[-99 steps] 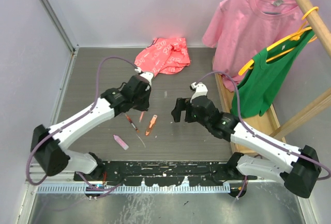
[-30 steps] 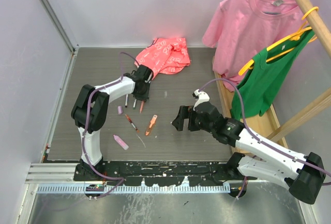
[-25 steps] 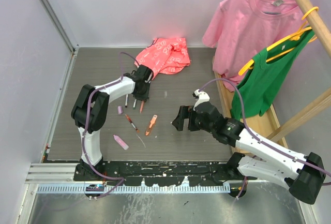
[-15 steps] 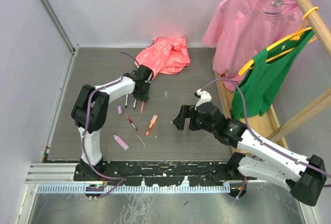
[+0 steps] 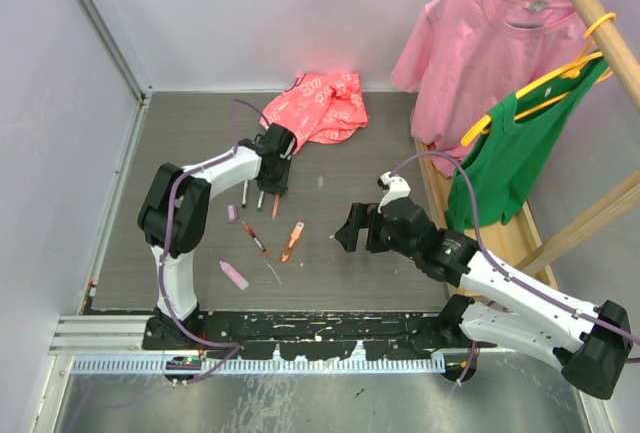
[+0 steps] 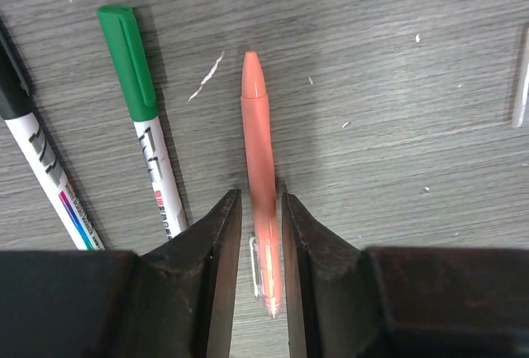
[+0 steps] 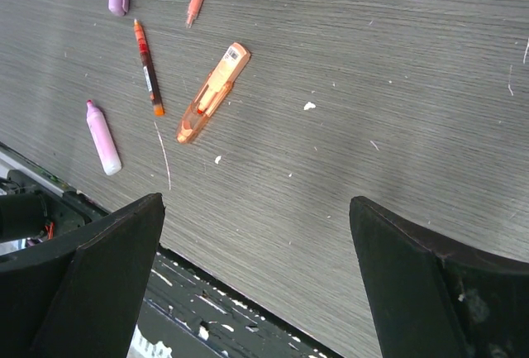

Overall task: Insert the pens into the pen caps
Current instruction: Place the pen at the center of the board, then pick up the pen from the center of the board.

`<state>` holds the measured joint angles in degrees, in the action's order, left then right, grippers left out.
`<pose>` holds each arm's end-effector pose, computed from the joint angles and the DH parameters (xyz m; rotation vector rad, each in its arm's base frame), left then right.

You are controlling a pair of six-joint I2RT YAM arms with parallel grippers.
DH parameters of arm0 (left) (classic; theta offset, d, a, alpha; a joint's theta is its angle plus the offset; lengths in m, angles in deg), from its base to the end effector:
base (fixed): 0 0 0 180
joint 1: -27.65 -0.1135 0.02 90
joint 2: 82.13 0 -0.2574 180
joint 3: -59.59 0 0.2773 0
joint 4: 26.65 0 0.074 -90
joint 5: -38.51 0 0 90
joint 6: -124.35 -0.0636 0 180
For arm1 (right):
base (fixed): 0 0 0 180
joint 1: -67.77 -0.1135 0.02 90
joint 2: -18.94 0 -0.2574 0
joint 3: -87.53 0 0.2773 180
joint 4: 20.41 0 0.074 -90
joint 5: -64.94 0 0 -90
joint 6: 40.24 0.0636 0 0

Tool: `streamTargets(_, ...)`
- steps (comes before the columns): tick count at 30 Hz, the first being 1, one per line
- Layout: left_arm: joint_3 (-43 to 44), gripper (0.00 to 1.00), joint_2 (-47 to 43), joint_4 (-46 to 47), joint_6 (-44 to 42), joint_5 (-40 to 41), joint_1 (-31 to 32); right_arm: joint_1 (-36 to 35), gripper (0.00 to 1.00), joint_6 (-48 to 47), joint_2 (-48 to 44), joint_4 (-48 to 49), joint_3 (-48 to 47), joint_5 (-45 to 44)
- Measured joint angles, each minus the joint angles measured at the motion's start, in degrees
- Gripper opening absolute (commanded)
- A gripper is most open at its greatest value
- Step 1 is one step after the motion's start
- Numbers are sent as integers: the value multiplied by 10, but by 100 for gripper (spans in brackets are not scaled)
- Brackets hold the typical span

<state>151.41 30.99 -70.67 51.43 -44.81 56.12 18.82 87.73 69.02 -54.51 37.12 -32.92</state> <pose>0.3874 -0.2017 0.1249 0.2335 2.6891 -0.0833 0.1681 0.1798 0.2364 -0.1327 2.2415 0.7128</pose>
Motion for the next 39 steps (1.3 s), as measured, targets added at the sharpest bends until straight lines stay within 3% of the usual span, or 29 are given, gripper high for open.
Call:
streamTargets(7,22,29,-40,-24,-1,0,0,0,99,0,0,-3,0,-6)
streamTargets(9,22,30,-74,-29,0,2,0,0,99,0,0,-4,0,-7)
streamTargets(10,8,31,-149,-37,8,21,0,0,99,1,0,-7,0,-11)
streamTargets(11,8,31,-149,-37,8,21,0,0,99,0,0,-7,0,-11)
streamTargets(15,-82,35,-258,-35,34,52,0,0,99,0,0,-8,0,-15)
streamTargets(18,-144,45,-329,-57,55,68,-1,0,99,0,2,-8,0,-15)
streamTargets(25,-252,53,-435,-60,113,70,-1,0,99,0,21,-7,0,-15)
streamTargets(30,-287,55,-442,-59,153,70,-1,0,99,0,31,-7,0,-15)
streamTargets(39,-309,57,-377,-26,212,63,-1,0,99,0,41,-7,0,-15)
